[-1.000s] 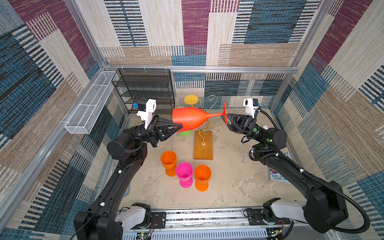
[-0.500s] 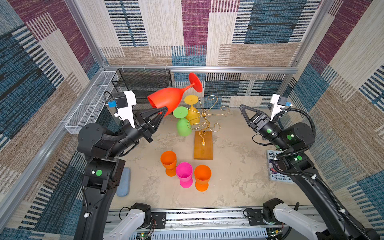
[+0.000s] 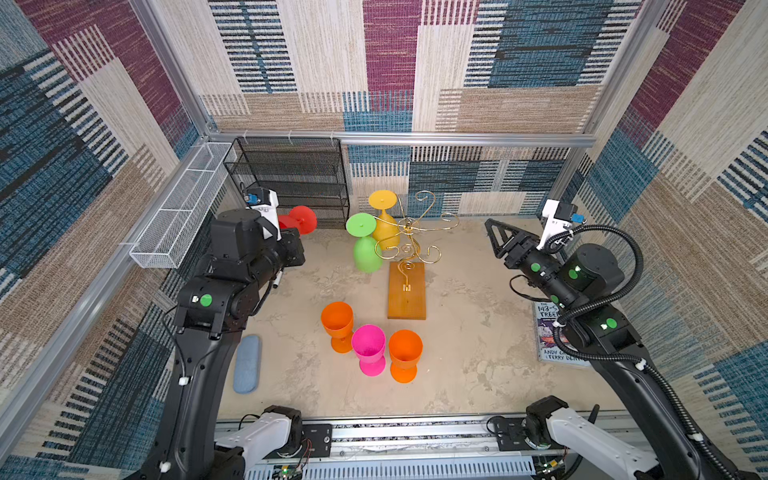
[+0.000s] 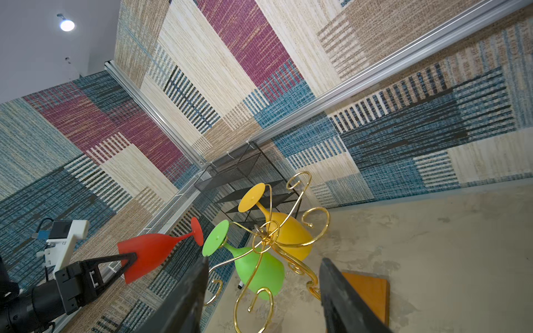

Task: Take the wine glass off the wine glass rack
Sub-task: 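Open the right gripper and withdraw it while the left gripper carries the red glass away, then lower the held red glass with the left gripper beside the orange glass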

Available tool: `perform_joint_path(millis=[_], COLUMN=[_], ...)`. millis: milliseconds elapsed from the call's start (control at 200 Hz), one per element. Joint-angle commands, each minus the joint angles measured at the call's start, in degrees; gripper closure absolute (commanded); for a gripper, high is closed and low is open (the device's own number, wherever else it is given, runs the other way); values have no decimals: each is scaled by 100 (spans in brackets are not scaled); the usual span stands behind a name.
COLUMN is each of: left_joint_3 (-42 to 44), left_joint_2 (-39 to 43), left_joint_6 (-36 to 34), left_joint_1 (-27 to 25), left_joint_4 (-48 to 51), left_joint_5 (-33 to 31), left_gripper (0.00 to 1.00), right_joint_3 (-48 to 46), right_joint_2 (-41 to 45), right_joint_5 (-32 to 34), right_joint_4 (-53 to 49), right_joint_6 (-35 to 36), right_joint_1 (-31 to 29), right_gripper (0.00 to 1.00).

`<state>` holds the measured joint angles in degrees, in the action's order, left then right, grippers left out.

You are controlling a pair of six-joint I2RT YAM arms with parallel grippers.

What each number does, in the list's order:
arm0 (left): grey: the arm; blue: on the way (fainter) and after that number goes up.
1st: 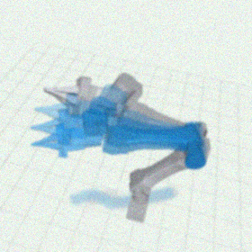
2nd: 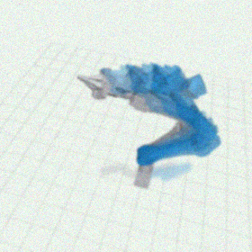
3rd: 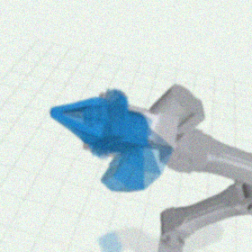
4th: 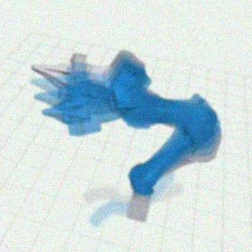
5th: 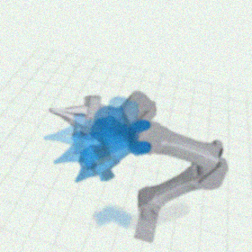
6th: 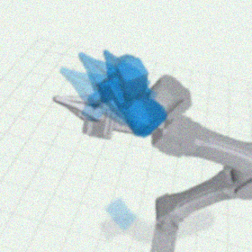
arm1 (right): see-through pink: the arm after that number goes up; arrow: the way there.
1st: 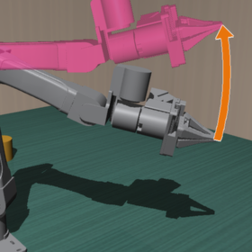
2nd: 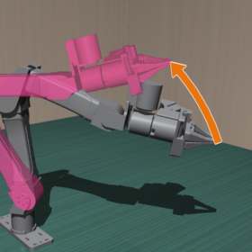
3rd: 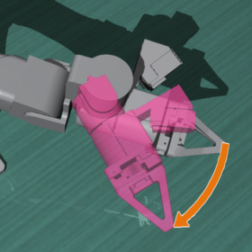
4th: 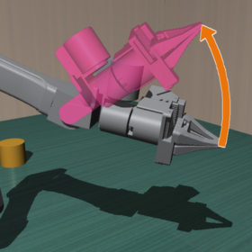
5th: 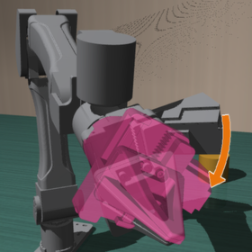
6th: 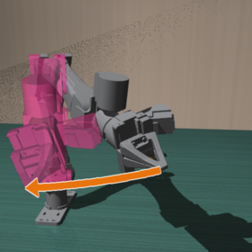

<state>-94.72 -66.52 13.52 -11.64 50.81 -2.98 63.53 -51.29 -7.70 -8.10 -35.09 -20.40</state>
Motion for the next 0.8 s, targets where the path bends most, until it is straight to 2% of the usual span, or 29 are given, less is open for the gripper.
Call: perform_joint_path(millis=[0,396,611,796], left_joint_3=[129,687,824,948], left_joint_2=[-304,-1683,-2055,-2221], left_joint_6=[-87,-182,-211,-192], left_joint_1=[12,4,-14,-66], left_joint_4=[417,731,818,817], left_joint_5=[172,764,719,1012], left_gripper=[100,100,100,100], right_joint_3=[52,21,78,166], right_joint_2=[24,-168,-358,-565], right_joint_5=[307,255,140,3], right_joint_4=[-161,-298,-324,-311], right_joint_6=[140,143,177,166], right_joint_1=[-2,1,6,10], right_gripper=[37,35,35,35])
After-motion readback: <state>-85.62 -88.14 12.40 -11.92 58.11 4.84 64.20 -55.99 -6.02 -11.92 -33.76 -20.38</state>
